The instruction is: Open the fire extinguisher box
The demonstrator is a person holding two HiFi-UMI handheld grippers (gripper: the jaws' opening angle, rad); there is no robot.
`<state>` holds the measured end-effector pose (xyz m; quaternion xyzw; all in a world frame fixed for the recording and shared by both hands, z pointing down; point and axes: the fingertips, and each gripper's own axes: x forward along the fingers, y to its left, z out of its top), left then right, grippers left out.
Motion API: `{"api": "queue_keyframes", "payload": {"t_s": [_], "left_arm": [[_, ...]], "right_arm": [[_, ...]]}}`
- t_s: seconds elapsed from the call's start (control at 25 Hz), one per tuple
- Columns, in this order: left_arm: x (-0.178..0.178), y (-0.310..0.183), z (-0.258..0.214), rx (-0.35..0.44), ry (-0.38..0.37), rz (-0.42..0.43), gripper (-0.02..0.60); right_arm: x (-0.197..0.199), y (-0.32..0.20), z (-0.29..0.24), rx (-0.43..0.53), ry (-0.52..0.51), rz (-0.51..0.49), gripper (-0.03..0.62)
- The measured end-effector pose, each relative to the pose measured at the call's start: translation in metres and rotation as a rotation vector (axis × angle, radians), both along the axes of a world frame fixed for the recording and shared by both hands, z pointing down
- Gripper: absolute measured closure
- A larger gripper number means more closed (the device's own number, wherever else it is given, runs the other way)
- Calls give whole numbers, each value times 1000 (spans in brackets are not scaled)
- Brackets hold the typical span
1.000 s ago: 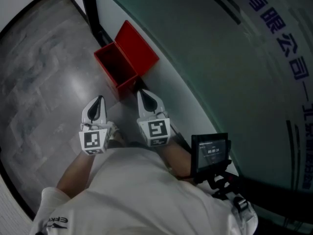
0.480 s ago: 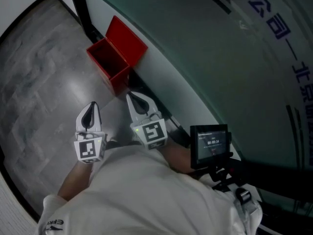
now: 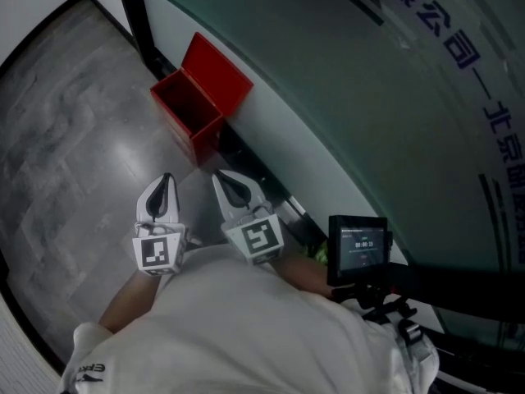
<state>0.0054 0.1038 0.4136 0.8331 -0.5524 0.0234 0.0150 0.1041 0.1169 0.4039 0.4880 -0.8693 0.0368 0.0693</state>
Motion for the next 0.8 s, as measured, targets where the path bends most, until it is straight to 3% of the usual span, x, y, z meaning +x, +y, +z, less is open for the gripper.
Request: {"api": "queue_keyframes", "payload": {"t_s": [0.48,0.8], "left_arm": [[-7,0,1,-37,23,17,580],[-8,-1,5,8,9,17,580]], "right_arm": [[-15,0,2,-14,11,2,582],[-11,-1,3,-12,27,6,582]]}}
